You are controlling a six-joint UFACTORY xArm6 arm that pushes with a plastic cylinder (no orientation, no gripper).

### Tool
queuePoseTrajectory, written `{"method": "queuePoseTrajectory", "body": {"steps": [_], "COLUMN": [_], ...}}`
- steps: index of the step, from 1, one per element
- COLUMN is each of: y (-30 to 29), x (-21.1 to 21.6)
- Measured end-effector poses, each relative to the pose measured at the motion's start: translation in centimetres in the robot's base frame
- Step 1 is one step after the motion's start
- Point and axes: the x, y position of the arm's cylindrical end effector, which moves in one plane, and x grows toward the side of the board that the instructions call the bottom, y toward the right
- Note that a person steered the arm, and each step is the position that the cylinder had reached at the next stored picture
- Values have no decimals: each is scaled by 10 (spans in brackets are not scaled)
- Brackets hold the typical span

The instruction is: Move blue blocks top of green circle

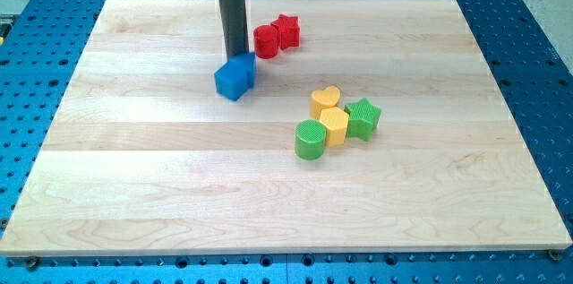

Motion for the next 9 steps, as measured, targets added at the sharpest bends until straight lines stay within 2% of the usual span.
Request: {"method": "queuePoseTrajectory", "body": {"steps": [3, 5, 6, 9], "y": [62, 8, -26, -41], "x": [54, 4, 15, 53]}}
